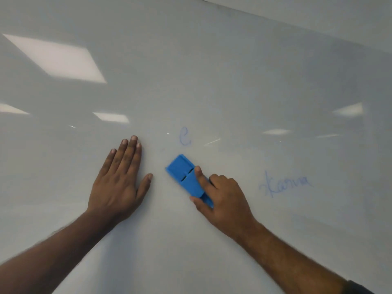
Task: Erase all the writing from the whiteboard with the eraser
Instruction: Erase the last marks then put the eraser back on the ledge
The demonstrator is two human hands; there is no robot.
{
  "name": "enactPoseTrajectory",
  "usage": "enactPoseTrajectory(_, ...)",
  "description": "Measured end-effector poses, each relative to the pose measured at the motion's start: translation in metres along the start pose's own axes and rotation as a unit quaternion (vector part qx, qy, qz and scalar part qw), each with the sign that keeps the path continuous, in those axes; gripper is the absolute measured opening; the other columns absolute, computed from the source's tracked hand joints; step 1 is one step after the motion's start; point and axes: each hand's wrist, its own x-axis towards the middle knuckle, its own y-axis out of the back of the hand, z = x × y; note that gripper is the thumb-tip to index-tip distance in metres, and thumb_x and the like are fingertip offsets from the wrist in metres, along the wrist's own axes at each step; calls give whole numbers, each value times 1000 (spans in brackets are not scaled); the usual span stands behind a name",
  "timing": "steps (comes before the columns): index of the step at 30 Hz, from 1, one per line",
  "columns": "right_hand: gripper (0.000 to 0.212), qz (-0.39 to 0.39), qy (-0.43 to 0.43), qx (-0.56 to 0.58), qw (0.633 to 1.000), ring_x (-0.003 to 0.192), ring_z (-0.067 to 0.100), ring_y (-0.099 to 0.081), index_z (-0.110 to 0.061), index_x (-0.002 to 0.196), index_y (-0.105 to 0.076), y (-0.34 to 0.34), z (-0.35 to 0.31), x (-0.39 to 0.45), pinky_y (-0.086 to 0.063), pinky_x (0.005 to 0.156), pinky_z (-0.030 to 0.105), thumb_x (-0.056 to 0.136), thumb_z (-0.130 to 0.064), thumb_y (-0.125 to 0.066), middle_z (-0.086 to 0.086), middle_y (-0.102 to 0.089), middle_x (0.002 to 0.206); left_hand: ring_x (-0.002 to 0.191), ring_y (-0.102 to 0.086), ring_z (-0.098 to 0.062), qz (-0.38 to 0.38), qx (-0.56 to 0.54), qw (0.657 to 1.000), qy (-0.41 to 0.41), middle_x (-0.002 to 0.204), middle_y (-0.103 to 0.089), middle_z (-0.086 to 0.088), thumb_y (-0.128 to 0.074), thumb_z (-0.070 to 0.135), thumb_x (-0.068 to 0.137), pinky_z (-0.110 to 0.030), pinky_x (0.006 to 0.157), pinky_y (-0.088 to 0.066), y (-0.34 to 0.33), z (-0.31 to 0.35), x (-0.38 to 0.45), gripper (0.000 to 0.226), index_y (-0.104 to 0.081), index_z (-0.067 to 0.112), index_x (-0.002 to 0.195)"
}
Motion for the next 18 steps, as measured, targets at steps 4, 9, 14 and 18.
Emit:
enactPoseTrajectory(4,63,31,-79,0,996,71,23,-49,-15,147,-38,13,46,9,-42,62,36,93,-48,-47,3,-51,81,156,-7,-22,-7,16,1000,14,169,-8,-8,-28,57,99,-43,126,-11,7,-21,-5,81,-12,5,159)
enactPoseTrajectory(9,63,109,-241,27,964,86,30,-51,-13,147,-35,14,70,74,-48,75,45,94,-38,-57,14,-53,92,156,-9,-24,1,13,1000,28,168,-11,-11,-28,54,99,-46,126,-14,6,-24,-10,80,-15,4,159)
enactPoseTrajectory(14,61,120,-139,20,983,83,35,-53,-6,142,-42,-5,20,102,-47,70,42,90,-37,-51,17,-57,98,156,-10,-24,3,17,1000,25,168,-12,-11,-29,54,99,-45,126,-14,6,-25,-10,79,-16,3,159)
enactPoseTrajectory(18,60,3,38,19,999,85,30,-54,-8,144,-40,-11,-34,55,-47,72,38,93,-39,-45,12,-58,106,156,-7,-24,-10,15,1000,17,169,-9,-11,-29,56,99,-43,126,-12,6,-27,-12,81,-13,4,159)
